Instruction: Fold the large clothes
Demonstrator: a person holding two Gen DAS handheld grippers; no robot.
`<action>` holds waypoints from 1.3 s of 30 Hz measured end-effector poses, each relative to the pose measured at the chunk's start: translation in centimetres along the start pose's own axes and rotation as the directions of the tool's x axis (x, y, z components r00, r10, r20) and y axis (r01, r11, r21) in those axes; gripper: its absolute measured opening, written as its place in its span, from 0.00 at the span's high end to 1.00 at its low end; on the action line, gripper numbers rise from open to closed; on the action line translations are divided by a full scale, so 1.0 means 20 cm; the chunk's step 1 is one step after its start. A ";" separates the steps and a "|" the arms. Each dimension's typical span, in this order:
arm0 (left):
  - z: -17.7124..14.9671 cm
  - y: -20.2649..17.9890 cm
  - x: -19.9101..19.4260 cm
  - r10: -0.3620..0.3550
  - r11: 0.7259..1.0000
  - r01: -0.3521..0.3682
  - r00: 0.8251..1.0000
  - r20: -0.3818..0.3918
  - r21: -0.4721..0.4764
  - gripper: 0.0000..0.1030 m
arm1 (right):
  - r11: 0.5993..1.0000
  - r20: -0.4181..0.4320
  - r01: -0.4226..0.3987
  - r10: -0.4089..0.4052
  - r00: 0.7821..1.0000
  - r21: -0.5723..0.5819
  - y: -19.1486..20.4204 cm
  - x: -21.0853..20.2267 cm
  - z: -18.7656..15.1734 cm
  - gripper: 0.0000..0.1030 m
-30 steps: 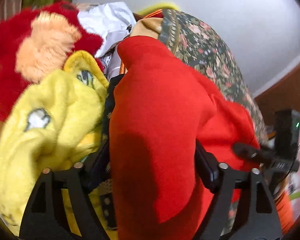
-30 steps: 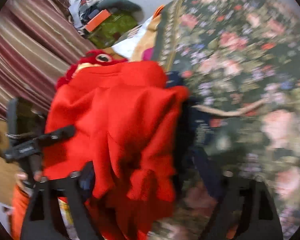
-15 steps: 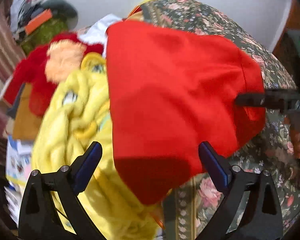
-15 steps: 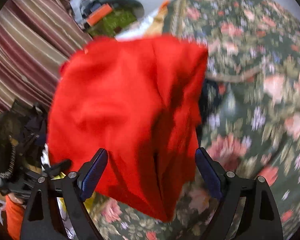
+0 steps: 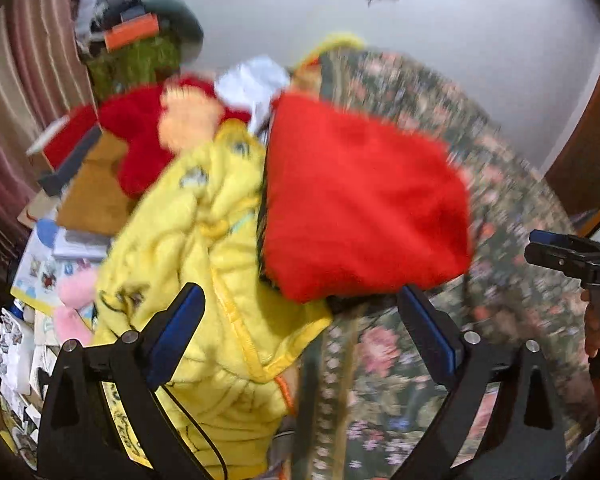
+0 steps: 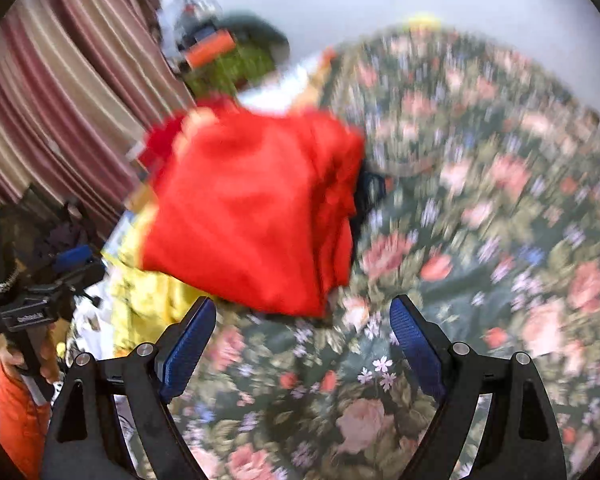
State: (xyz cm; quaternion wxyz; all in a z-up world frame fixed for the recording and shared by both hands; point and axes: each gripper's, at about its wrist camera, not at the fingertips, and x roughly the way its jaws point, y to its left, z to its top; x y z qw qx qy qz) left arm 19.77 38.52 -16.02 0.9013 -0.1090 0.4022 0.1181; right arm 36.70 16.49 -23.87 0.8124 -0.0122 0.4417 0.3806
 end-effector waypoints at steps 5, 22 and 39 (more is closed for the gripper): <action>0.06 -0.17 -0.45 -0.014 0.999 0.007 0.978 0.206 0.033 0.05 | 0.996 0.244 0.007 0.015 0.970 -0.088 0.20 -0.54 0.00 0.15; -0.30 -0.66 -1.49 -0.041 0.993 -0.047 0.736 0.675 0.112 0.05 | 0.977 0.697 0.074 0.088 0.712 -0.199 0.73 -1.63 -0.55 0.15; -0.51 -0.67 -1.56 -0.003 0.998 -0.046 0.714 0.700 0.052 0.02 | 0.962 0.720 0.212 -0.023 0.694 -0.174 0.87 -1.67 -0.77 0.07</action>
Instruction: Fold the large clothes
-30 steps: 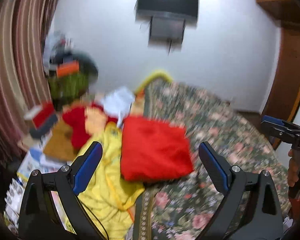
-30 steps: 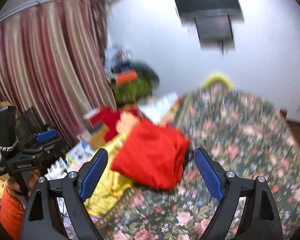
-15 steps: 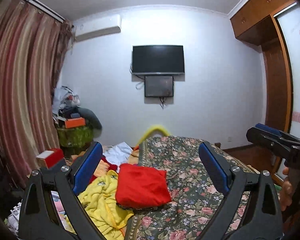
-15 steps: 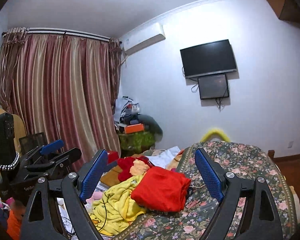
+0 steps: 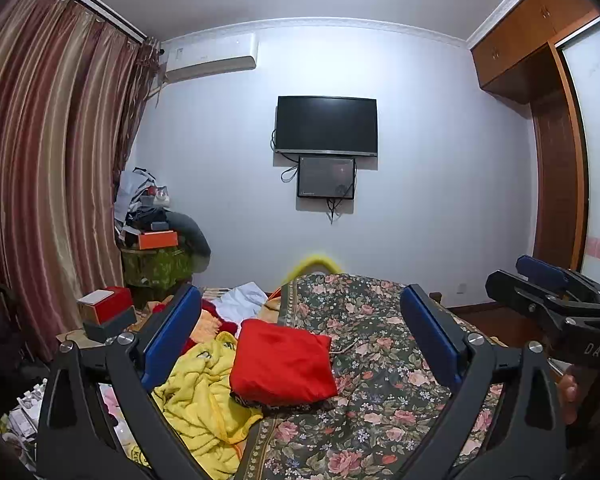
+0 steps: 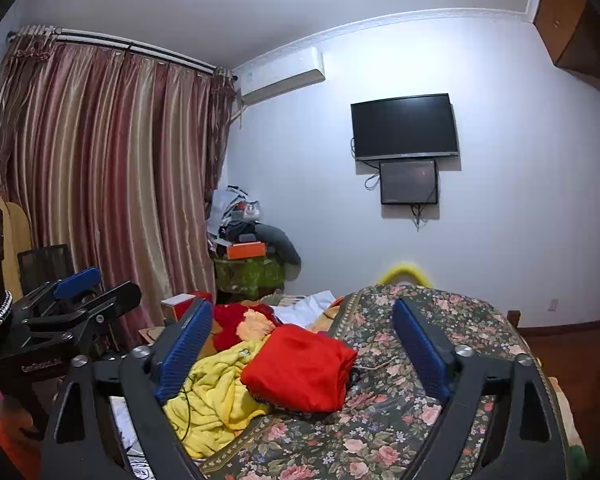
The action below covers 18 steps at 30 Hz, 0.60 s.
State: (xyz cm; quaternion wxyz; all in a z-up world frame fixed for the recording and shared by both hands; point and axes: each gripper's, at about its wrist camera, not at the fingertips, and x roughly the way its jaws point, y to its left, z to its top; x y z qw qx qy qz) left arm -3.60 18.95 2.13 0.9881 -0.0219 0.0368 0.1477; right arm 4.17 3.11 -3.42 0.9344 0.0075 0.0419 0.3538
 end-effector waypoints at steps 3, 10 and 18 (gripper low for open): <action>0.00 -0.01 0.00 -0.001 1.000 0.001 1.000 -0.002 -0.002 0.01 | 1.000 0.003 0.021 -0.021 1.000 0.008 -0.01 0.01 -0.01 0.00; -0.01 -0.01 0.00 -0.002 1.000 0.002 1.000 -0.006 -0.006 0.00 | 0.998 -0.020 0.055 -0.056 0.998 -0.008 0.00 0.05 -0.02 0.00; -0.03 0.00 0.03 -0.005 1.000 0.005 1.000 -0.018 -0.015 0.00 | 0.998 -0.027 0.059 -0.059 0.998 -0.007 0.00 0.07 -0.04 0.00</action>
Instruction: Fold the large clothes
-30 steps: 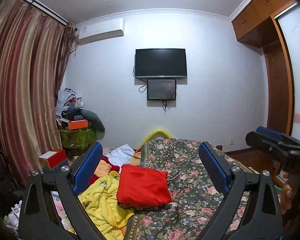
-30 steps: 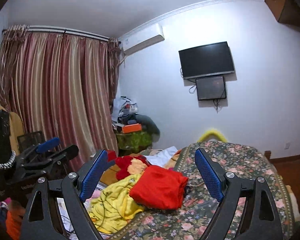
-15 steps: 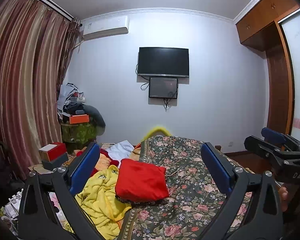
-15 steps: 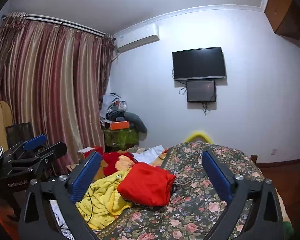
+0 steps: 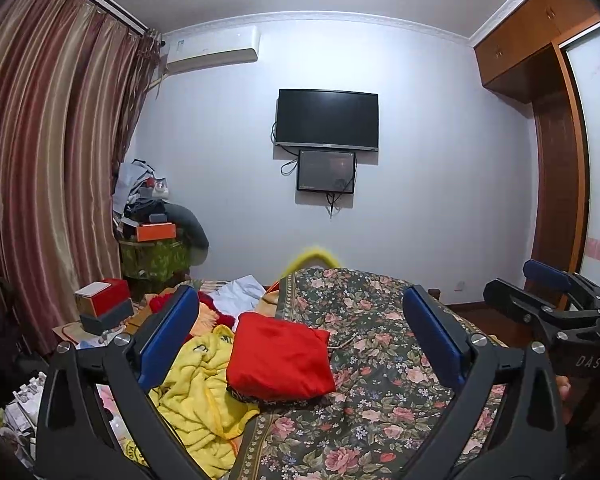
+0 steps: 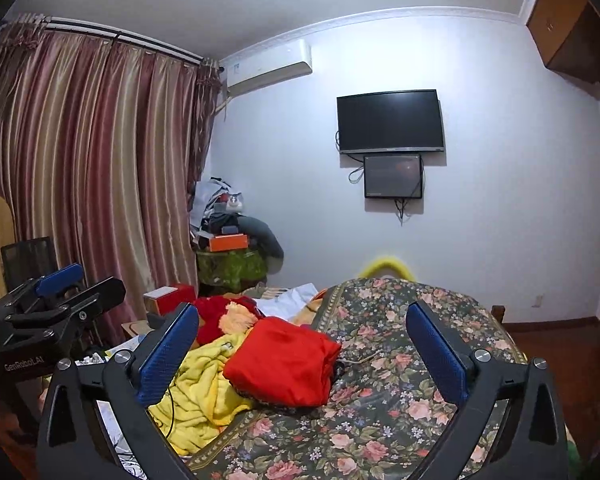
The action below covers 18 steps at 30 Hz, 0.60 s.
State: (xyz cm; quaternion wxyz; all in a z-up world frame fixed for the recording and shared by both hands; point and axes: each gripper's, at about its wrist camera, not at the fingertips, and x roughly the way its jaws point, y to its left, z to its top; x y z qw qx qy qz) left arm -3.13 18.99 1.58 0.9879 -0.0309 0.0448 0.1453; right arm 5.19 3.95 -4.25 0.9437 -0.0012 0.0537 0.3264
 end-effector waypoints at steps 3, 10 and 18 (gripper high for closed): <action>0.00 0.00 0.01 -0.003 1.000 0.003 1.000 -0.003 -0.003 0.00 | 1.000 0.001 -0.004 0.004 1.000 0.006 -0.01 0.00 0.00 0.00; -0.01 -0.02 0.02 -0.007 1.000 0.007 1.000 -0.012 -0.008 0.00 | 1.000 -0.004 -0.010 0.010 1.000 0.022 -0.04 0.00 0.00 0.00; -0.02 -0.03 0.04 -0.009 1.000 0.009 1.000 -0.020 -0.006 0.00 | 0.999 -0.003 -0.010 0.010 1.000 0.035 -0.05 0.00 0.01 0.00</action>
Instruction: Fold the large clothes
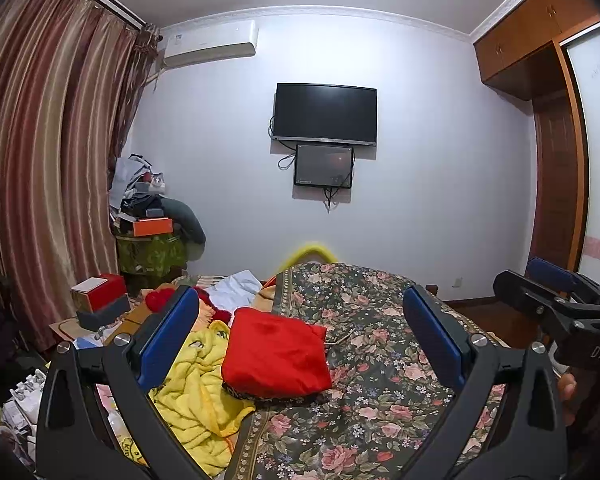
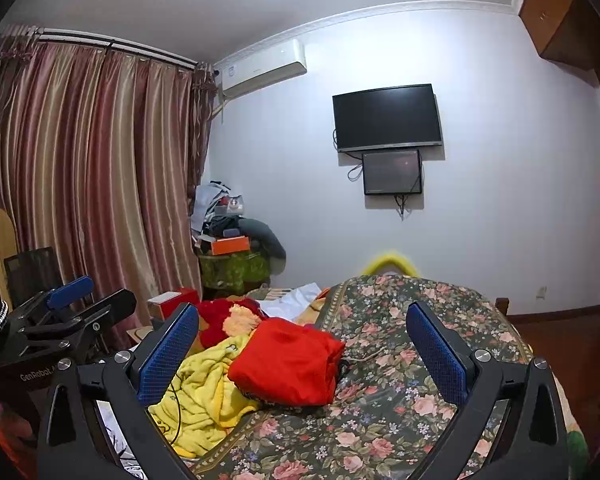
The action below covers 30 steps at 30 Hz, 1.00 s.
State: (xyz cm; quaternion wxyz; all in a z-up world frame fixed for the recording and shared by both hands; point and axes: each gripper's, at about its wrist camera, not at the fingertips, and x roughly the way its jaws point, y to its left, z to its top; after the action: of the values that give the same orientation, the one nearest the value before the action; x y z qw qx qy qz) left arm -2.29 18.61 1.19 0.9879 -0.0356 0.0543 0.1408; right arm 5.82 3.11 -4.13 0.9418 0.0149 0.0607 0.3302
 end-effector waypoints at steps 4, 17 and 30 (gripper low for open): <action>0.00 0.00 0.01 -0.012 1.000 0.012 1.000 -0.007 -0.007 0.00 | 1.000 0.000 0.005 -0.005 1.000 0.003 0.00 0.00 0.00 0.00; -0.02 0.00 0.03 -0.037 0.999 0.037 0.999 -0.030 -0.012 0.00 | 0.999 -0.002 0.029 -0.029 1.000 0.018 0.01 0.01 0.00 0.00; -0.03 0.02 0.03 -0.058 0.998 0.058 0.998 -0.027 -0.006 0.00 | 0.999 -0.013 0.034 -0.034 0.999 0.018 0.03 0.03 -0.01 0.00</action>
State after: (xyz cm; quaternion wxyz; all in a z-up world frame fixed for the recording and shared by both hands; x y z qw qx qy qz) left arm -1.99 19.11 0.54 0.9907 -0.0416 0.0662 0.1118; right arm 5.91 4.01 -4.41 0.9467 0.0203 0.0701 0.3138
